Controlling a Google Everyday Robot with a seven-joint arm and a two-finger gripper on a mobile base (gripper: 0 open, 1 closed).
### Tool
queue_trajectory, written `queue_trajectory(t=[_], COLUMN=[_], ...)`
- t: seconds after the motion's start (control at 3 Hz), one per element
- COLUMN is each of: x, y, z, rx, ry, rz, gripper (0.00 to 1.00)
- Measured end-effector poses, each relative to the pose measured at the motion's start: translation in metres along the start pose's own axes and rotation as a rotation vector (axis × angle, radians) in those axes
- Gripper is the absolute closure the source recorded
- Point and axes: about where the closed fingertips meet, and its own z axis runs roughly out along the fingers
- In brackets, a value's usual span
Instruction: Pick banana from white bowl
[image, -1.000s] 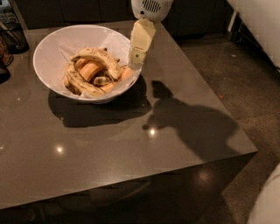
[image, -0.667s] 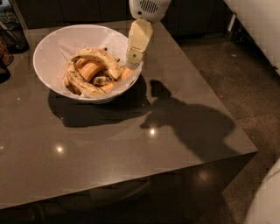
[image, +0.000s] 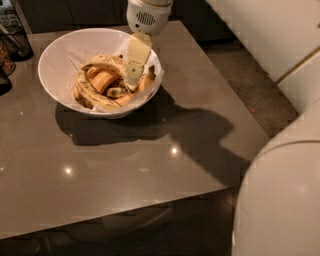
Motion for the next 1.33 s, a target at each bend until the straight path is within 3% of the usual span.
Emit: queue_trajectory(t=[0.67,1.33], x=[-0.015,-0.025], y=[-0.004,0.000], z=[0.024,0.042], rx=[-0.038,-0.039], ry=[0.019,0.088], rz=[0.029,0.055], gripper=[0.00,0.00])
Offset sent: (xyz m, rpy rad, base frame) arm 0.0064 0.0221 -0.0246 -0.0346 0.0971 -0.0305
